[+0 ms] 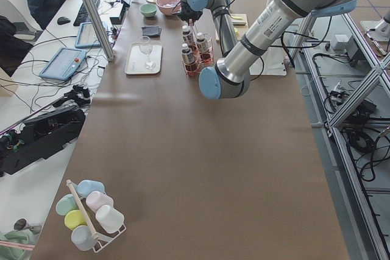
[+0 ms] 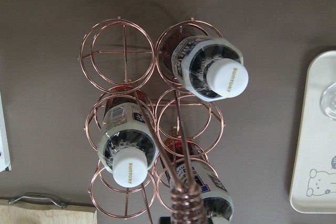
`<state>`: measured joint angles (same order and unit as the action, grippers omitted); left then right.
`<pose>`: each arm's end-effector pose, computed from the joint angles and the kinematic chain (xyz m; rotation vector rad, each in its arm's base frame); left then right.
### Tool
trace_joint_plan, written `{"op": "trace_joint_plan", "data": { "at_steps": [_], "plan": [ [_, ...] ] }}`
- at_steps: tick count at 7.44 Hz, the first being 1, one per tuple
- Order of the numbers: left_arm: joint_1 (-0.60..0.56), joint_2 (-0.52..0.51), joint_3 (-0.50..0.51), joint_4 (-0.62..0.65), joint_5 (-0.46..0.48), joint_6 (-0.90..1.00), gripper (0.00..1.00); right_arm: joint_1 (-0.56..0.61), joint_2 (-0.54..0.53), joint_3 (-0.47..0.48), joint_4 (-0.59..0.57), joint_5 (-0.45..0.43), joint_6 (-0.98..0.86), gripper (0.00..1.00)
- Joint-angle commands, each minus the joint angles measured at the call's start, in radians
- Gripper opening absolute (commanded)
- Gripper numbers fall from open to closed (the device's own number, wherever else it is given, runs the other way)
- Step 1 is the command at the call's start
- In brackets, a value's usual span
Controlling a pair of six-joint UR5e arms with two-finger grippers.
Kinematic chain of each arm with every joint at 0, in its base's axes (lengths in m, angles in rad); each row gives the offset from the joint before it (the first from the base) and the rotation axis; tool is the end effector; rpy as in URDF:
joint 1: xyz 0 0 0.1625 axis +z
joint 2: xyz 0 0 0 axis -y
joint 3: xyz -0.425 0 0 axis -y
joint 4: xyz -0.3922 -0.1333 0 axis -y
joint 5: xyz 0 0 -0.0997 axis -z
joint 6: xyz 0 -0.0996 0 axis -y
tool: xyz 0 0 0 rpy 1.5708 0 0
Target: Take tea from basket to plate
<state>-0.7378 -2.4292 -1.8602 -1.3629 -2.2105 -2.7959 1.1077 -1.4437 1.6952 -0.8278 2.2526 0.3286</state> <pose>0.3987 -0.4623 0.0493 -0.8751 0.8141 -1.4543 -0.1839 -0.5262 0.4450 0.6430 -0.9479 -0.4581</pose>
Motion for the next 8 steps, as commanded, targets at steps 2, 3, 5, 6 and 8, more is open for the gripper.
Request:
{"op": "trace_joint_plan", "data": {
  "at_steps": [2,3,5,6,8],
  "plan": [
    [0.000,-0.002,-0.002,-0.001,-0.003,-0.023,0.00,-0.002,0.006,0.085,0.013,0.005,0.010,0.99],
    [0.000,-0.002,-0.004,0.001,-0.003,-0.024,0.00,-0.003,0.015,0.107,0.019,0.005,0.035,0.99],
    [0.001,-0.002,-0.005,0.001,-0.005,-0.037,0.00,-0.049,0.017,0.120,0.186,-0.002,0.241,0.99],
    [0.002,-0.001,-0.010,0.001,-0.006,-0.042,0.00,-0.093,0.060,0.116,0.232,-0.022,0.298,0.99],
    [0.006,-0.002,-0.010,0.001,-0.006,-0.053,0.00,-0.167,0.112,0.126,0.236,-0.080,0.355,0.99]
  ]
}}
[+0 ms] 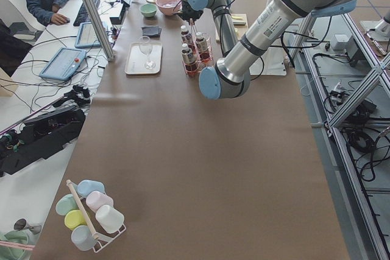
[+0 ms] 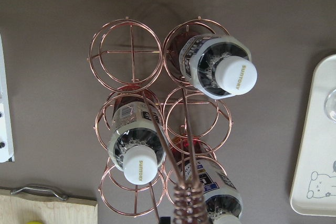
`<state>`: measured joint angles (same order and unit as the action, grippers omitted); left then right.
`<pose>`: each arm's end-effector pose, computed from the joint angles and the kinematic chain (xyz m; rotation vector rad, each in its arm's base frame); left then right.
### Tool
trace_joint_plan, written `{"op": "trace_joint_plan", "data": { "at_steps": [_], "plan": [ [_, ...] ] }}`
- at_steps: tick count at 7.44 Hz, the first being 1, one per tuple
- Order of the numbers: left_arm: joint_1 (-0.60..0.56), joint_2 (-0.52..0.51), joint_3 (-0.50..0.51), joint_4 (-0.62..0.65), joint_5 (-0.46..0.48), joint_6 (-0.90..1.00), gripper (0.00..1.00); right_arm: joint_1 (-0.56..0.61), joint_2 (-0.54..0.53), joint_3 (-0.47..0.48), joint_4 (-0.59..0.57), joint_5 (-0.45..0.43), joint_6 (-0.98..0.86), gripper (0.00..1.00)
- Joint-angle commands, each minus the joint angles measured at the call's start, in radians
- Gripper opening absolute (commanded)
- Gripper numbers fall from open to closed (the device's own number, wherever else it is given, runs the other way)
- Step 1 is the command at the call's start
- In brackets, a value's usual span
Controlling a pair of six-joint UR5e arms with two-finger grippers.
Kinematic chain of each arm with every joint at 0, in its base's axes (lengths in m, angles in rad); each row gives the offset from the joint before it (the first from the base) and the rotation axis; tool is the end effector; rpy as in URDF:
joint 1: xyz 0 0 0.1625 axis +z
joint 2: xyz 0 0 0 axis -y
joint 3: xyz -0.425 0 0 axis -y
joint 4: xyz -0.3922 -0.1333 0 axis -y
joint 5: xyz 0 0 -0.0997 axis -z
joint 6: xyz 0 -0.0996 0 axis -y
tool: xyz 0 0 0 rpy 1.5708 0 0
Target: Take tea from basket to plate
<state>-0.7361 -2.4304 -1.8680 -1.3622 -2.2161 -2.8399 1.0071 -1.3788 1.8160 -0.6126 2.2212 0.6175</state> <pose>0.3972 -0.4589 0.0463 -0.9042 0.8040 -1.4828 -0.2225 -0.4886 0.3293 0.8128 -1.1937 -0.4086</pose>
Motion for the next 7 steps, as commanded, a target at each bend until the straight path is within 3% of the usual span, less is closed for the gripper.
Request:
{"op": "trace_joint_plan", "data": {
  "at_steps": [1,3,5,7],
  "plan": [
    [0.010,-0.001,0.000,-0.002,0.001,-0.010,0.00,-0.123,0.079,0.011,0.022,-0.133,0.082,0.99],
    [0.018,-0.001,-0.006,-0.002,0.003,-0.026,0.00,-0.276,0.119,0.035,0.031,-0.318,0.120,0.99],
    [0.020,-0.001,-0.014,-0.002,0.003,-0.044,0.00,-0.384,0.151,0.034,0.034,-0.446,0.122,0.99],
    [0.023,-0.003,-0.016,-0.002,0.001,-0.047,0.00,-0.421,0.164,0.032,0.028,-0.497,0.131,0.99]
  ]
}}
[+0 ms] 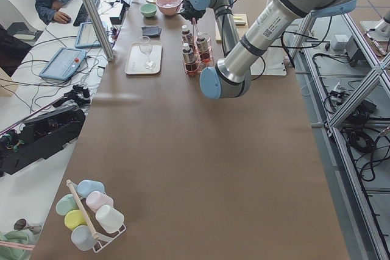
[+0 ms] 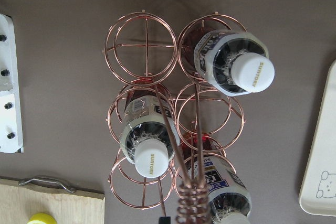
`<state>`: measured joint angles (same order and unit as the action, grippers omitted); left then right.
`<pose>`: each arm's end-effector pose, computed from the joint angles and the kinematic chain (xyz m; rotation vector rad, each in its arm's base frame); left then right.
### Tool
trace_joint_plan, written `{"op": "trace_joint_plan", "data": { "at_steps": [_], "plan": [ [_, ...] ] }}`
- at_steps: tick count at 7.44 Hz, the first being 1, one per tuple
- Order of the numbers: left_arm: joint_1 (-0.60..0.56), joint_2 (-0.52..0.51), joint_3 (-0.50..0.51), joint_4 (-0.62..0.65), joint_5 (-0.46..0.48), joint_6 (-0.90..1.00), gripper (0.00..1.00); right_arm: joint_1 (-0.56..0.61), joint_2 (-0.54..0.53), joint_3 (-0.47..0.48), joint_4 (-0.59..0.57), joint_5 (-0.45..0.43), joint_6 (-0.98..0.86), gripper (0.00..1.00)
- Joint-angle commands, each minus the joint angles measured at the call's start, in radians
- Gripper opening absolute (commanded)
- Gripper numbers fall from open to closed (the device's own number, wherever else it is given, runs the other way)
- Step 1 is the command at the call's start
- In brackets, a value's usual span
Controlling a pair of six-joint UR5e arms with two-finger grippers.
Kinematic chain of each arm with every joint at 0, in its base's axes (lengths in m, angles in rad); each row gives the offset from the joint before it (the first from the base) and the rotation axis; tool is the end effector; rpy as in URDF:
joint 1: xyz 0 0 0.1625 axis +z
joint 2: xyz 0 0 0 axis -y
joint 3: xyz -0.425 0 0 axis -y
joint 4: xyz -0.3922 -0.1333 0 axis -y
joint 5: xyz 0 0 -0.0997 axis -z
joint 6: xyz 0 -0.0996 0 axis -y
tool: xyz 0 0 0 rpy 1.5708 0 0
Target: Take tea from basket to plate
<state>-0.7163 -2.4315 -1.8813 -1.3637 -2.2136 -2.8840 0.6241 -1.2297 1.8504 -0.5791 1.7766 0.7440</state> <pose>0.4021 -0.4476 0.0418 -0.9323 0.7943 -1.4957 -0.3840 -0.4157 0.2312 0.9507 -1.3130 -0.3223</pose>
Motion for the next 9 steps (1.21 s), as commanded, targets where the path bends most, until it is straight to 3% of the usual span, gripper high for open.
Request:
{"op": "trace_joint_plan", "data": {
  "at_steps": [1,5,9],
  "plan": [
    [0.009,-0.001,-0.004,0.000,0.002,-0.023,0.00,-0.062,0.021,-0.007,-0.008,-0.096,0.005,0.98],
    [0.012,-0.001,-0.004,0.000,0.002,-0.024,0.00,-0.083,0.024,-0.053,-0.005,-0.187,-0.008,0.94],
    [0.020,0.000,0.001,0.000,0.003,-0.024,0.00,-0.083,0.087,-0.089,-0.033,-0.213,-0.015,0.92]
  ]
}}
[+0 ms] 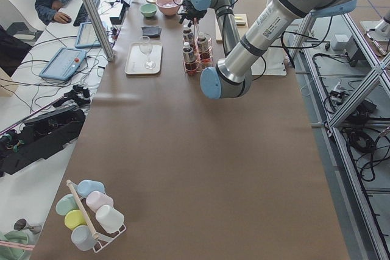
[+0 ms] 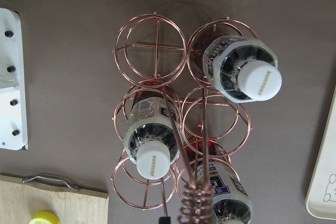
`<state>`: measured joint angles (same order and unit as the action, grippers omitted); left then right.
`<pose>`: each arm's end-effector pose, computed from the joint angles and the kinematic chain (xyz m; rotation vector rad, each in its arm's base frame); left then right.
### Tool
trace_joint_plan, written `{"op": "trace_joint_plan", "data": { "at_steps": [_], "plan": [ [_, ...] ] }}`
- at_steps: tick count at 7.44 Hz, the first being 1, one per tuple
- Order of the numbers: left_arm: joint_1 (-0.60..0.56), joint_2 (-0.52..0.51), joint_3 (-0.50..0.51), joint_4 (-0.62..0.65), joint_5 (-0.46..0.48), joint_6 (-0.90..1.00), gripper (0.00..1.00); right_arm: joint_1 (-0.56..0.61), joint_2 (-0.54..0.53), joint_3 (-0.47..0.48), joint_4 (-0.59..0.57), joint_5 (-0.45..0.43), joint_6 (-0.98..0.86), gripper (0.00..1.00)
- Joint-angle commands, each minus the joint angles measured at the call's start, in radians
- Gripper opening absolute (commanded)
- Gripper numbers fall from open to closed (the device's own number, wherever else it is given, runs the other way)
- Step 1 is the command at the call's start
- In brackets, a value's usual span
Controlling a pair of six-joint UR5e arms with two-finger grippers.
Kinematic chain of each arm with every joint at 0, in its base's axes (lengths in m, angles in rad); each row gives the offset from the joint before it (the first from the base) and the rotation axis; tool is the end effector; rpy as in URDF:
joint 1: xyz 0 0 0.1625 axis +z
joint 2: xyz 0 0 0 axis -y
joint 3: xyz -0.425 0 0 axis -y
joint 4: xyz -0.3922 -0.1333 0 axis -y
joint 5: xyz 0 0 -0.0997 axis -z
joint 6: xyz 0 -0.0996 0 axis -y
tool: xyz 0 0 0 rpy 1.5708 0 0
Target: Take tea from basket to plate
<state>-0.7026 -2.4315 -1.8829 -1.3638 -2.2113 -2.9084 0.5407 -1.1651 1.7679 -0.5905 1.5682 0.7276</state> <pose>0.4077 -0.4419 0.0414 -0.9469 0.7803 -1.5054 -0.4364 -0.4178 0.2297 1.0147 -1.2214 -0.2343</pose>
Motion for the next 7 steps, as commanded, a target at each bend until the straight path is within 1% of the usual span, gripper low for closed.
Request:
{"op": "trace_joint_plan", "data": {
  "at_steps": [1,2,5,6,7],
  "plan": [
    [0.006,0.000,0.002,0.000,0.001,0.000,0.00,-0.002,0.025,-0.007,-0.029,-0.005,0.003,0.89],
    [0.006,0.000,0.002,0.000,0.001,0.000,0.00,-0.013,0.025,-0.005,-0.029,-0.005,0.007,0.80],
    [0.006,0.000,0.002,0.000,0.001,0.000,0.00,-0.034,0.022,0.004,-0.026,-0.005,0.009,0.80],
    [0.006,0.000,0.001,0.000,0.001,0.000,0.00,-0.035,0.016,0.013,-0.026,-0.004,0.009,0.75],
    [0.006,0.000,0.004,0.000,0.001,0.002,0.00,-0.035,0.009,0.019,-0.025,-0.004,0.007,0.63]
  ]
}}
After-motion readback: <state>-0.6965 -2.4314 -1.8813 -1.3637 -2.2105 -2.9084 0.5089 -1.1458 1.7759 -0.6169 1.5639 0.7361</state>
